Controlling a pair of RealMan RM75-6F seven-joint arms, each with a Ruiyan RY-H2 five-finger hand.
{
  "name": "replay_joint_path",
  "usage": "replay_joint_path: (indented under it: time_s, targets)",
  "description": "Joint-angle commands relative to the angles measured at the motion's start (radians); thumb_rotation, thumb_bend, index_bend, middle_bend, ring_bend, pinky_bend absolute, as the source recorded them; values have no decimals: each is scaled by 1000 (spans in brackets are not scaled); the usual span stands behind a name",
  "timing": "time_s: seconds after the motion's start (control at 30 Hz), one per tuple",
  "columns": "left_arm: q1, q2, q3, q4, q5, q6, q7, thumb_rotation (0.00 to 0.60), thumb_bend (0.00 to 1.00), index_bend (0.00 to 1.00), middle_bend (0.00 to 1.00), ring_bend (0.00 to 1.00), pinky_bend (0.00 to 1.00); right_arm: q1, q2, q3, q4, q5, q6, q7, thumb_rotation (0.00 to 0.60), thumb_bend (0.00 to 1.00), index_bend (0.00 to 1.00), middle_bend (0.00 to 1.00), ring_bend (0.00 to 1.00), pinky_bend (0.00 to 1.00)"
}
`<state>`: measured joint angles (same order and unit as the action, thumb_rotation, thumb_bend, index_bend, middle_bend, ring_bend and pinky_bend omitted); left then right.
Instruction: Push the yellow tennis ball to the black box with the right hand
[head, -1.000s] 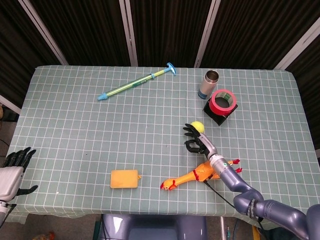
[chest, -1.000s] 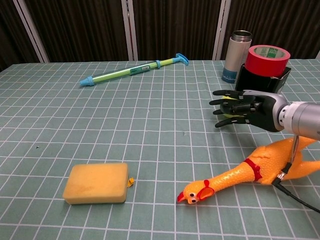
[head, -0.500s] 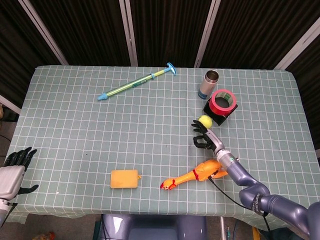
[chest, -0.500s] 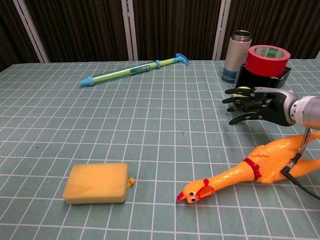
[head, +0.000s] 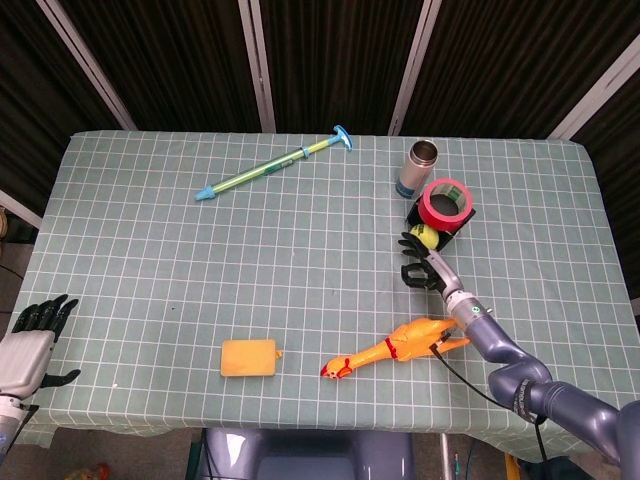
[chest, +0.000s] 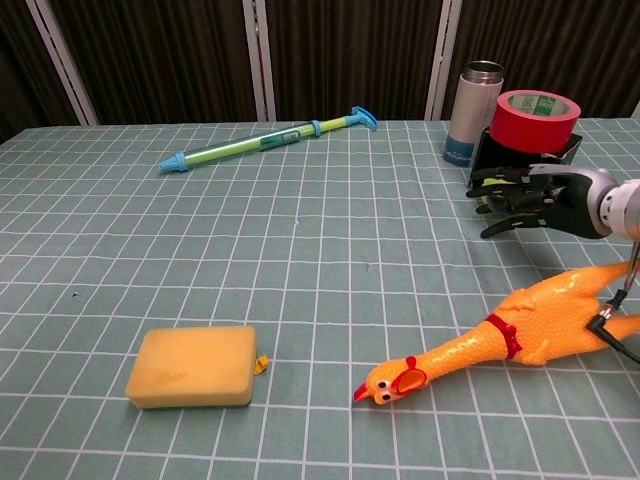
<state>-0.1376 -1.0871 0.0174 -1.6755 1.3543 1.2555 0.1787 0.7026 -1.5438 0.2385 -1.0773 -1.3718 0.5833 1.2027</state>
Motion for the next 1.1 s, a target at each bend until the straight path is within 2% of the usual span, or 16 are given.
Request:
replay_joint_path:
  time_s: [0.03,0.23,0.4,0.5,0.73,0.87,1.1]
  targets:
    - [-2,-2,-1,1,-4,-3,3,600,110,0,0,0,0,9,-1,-8,27,-11,-1,0,600,644,13,96,111,223]
    - [-5,-5,-1,2,-11,-8,8,600,111,0,0,0,0,22,-5,-14,75,-16,-9,20,600,644,13,96,111,201]
    - [-9,-9,-2,4,-23,-14,17,600,111,0,0,0,0,42,4,-27,113,-34,-34,51,600,643,13,96,111,77]
    - [-13,-10,0,3,-27,-25,17,600,112,0,0,0,0,47,4,-37,131,-46,-33,63,600,644,13,96,111,45]
    - [-19,-11,-1,3,-32,-34,19,600,112,0,0,0,0,50,-4,-47,166,-65,0,95,600,644,12,92,52,5]
    - [-22,-14,-1,3,-37,-37,24,600,112,0,0,0,0,52,-14,-64,196,-86,26,103,600,644,0,53,3,0]
    - [-23,-13,2,-1,-35,-36,25,600,112,0,0,0,0,49,1,-96,185,-121,71,162,600,644,0,35,0,0]
